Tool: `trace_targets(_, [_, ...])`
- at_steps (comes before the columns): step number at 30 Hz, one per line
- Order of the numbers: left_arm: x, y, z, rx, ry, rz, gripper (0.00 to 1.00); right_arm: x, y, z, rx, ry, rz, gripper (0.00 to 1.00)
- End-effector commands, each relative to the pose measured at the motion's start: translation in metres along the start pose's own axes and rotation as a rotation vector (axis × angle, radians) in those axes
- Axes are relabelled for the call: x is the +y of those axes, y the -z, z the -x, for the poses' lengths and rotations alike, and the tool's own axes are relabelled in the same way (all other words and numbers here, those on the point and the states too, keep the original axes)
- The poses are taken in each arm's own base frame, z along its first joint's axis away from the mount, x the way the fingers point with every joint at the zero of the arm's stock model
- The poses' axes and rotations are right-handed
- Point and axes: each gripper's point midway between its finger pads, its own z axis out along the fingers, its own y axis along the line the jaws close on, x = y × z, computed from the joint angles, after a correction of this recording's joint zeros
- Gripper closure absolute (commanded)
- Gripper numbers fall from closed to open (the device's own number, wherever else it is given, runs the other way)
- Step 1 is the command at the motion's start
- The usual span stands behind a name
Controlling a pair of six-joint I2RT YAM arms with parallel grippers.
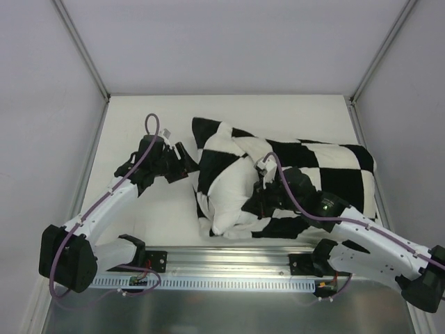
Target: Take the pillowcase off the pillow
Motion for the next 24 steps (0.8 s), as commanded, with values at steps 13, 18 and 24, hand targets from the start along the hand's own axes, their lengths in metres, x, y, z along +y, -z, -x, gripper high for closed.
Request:
trace_targets(13, [-0.101, 0.056, 0.002, -0.037, -0.587, -0.252, 0.19, 0.023, 0.019, -0.026, 0.134, 0.054, 0.089, 0.99])
trace_targets(18, [-0.096, 0.065, -0.05, 0.1, -0.656, -0.29, 0.15, 0.021, 0.015, -0.014, 0.116, 0.081, 0.063, 0.99])
trace_targets(24, [-0.057, 0.039, -0.074, 0.186, -0.695, -0.084, 0.17, 0.021, 0.009, 0.005, 0.101, 0.11, 0.045, 0.99])
